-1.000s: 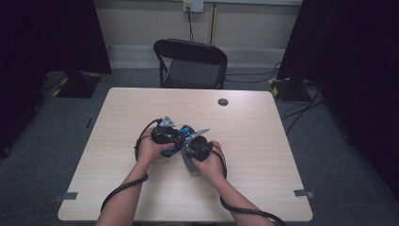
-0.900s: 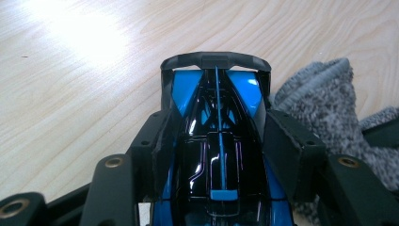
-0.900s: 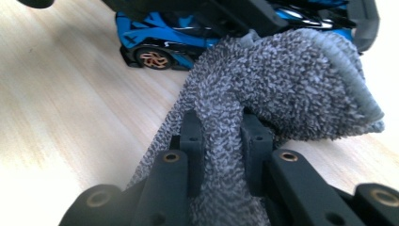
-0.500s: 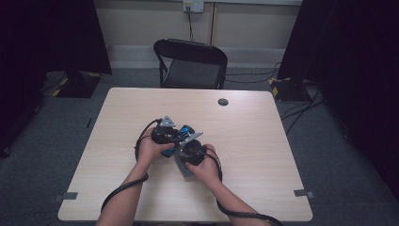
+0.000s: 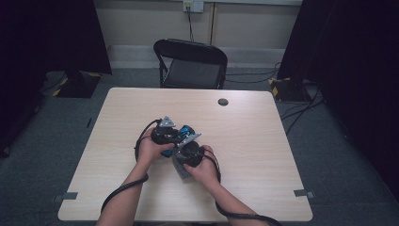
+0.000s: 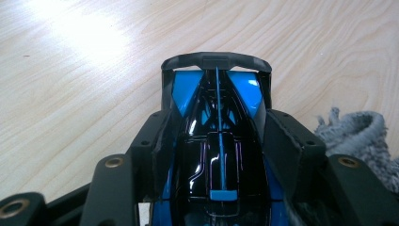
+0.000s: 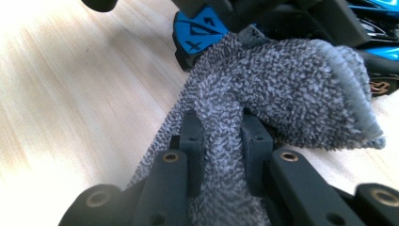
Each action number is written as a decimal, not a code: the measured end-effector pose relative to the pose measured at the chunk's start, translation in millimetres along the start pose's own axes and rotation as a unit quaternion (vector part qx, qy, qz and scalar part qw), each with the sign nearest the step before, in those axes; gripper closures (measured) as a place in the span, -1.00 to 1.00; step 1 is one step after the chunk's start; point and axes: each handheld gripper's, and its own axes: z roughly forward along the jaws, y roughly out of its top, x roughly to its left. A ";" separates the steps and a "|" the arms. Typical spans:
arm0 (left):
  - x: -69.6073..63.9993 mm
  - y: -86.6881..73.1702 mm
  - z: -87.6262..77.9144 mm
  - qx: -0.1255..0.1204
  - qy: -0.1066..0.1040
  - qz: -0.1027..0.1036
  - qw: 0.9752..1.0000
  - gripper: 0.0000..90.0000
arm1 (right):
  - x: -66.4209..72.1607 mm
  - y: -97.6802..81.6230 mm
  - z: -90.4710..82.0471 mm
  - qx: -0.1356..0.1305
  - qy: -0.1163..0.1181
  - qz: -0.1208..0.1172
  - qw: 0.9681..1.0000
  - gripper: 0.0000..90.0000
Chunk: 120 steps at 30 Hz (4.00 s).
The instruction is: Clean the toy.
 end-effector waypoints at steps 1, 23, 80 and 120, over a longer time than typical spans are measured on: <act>0.0 -0.2 0.1 -0.001 0.000 0.000 1.000 -0.03 | 0.8 0.1 0.1 0.000 -0.001 -0.001 1.000 0.66; -0.4 -0.5 0.3 -0.004 0.001 -0.003 1.000 -0.03 | 7.8 1.8 1.9 0.000 0.007 -0.013 1.000 0.66; -2.3 0.5 -1.5 0.004 0.013 0.001 1.000 -0.04 | -42.8 -21.0 -68.7 -0.027 0.054 -0.011 0.998 0.66; -2.3 -2.2 -2.1 0.000 0.008 0.000 1.000 -0.04 | -61.3 -13.9 -15.2 -0.009 -0.033 0.043 0.998 0.66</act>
